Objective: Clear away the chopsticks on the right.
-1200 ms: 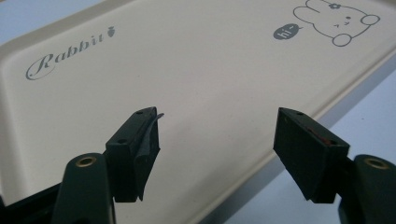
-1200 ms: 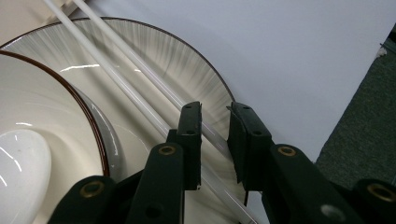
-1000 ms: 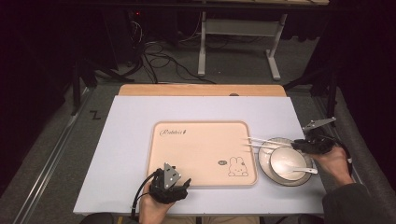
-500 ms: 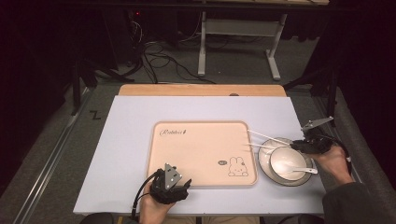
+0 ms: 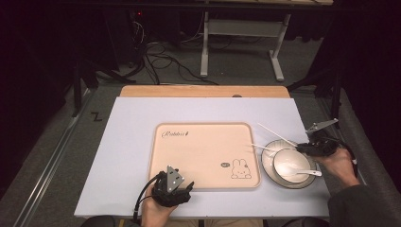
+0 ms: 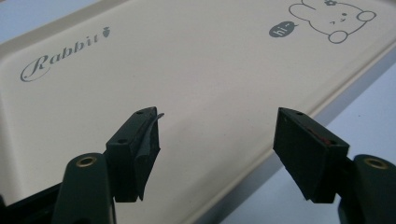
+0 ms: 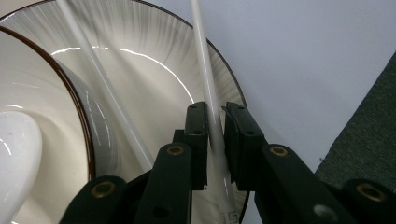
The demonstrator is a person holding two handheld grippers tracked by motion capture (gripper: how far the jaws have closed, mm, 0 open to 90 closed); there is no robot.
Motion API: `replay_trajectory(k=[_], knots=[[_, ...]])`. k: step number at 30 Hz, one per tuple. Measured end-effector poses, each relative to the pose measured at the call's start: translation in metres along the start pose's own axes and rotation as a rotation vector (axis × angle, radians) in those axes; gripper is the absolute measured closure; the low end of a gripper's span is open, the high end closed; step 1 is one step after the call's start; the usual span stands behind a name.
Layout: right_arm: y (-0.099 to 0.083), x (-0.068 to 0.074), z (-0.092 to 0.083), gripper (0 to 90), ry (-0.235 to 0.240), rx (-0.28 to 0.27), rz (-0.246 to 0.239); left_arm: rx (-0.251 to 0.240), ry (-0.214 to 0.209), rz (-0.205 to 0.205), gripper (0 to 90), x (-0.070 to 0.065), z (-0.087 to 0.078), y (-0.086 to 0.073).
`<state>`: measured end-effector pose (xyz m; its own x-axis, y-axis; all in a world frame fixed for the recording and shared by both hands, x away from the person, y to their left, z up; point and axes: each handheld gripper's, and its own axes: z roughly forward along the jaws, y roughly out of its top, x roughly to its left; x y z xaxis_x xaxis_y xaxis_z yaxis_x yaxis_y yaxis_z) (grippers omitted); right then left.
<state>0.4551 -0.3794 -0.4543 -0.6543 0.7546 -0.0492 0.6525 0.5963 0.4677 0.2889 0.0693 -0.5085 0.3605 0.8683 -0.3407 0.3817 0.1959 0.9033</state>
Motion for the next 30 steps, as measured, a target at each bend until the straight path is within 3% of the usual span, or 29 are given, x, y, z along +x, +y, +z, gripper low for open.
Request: replay_trajectory(k=[13,30], knots=[[-0.002,-0.001,0.0,85.0,-0.022,-0.014,-0.007,-0.005,-0.005,-0.008,31.8,0.0,0.0,0.0],[0.003,0.014,-0.025,85.6,-0.052,-0.073,-0.001,0.011,-0.029,0.005,32.1,-0.001,0.003,0.004]])
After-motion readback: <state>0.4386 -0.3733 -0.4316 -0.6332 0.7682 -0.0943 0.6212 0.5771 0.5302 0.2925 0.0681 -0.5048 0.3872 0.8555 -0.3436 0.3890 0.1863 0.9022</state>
